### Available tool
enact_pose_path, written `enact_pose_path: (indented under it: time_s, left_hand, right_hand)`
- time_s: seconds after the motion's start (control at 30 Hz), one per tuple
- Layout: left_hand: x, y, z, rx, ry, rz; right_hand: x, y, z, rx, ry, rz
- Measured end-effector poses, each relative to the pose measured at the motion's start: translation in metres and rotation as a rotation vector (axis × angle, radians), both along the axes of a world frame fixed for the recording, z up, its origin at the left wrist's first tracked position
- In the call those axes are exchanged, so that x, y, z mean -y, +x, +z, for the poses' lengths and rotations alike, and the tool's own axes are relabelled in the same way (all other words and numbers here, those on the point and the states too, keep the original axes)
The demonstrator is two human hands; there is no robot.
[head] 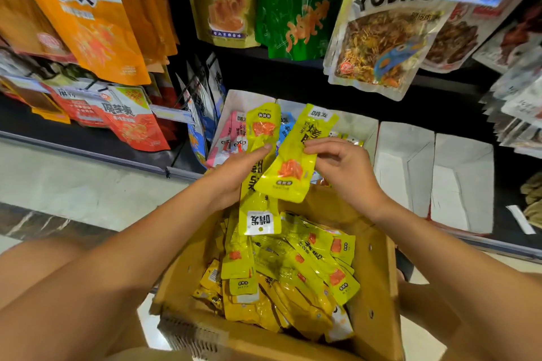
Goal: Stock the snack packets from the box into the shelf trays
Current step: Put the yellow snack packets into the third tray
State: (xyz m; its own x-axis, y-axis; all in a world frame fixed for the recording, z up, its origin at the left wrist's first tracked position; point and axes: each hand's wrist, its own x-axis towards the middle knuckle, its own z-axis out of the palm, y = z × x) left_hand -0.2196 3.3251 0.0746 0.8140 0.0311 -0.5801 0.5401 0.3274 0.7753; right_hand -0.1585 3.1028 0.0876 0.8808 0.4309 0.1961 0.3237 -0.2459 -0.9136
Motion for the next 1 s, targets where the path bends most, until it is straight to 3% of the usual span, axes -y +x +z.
enact_pose_path:
  time_s: [0.17, 0.37, 0.6, 0.73, 0.87, 1.0]
  left_hand:
    - [0.007, -0.005, 0.006, 0.072, -0.156, -0.002]
    - [0.006, -0.002, 0.001, 0.131, -0.055, -0.008]
    - [0.005, -0.002, -0.004, 0.191, 0.167, -0.025]
    - [0.005, -0.002, -0.006, 0.215, 0.190, -0.015]
    - [0.009, -0.002, -0.006, 0.231, 0.224, -0.036]
    - [0.007, 0.002, -0.002, 0.171, 0.147, 0.064]
  right_hand:
    - [-0.003, -0.004, -0.002, 0.143, -0.044, 0.073]
    - [-0.003, -0.004, -0.004, 0.221, -0.129, 0.114]
    - [-0.016, -0.015, 0.003, -0.231, 0.065, -0.149]
    - [-0.019, -0.008, 0.002, -0.739, 0.068, -0.082]
    - [-0.023, -0.016, -0.006, -0.676, -0.081, -0.022]
    - [-0.027, -0.012, -0.006, -0.788, 0.151, -0.093]
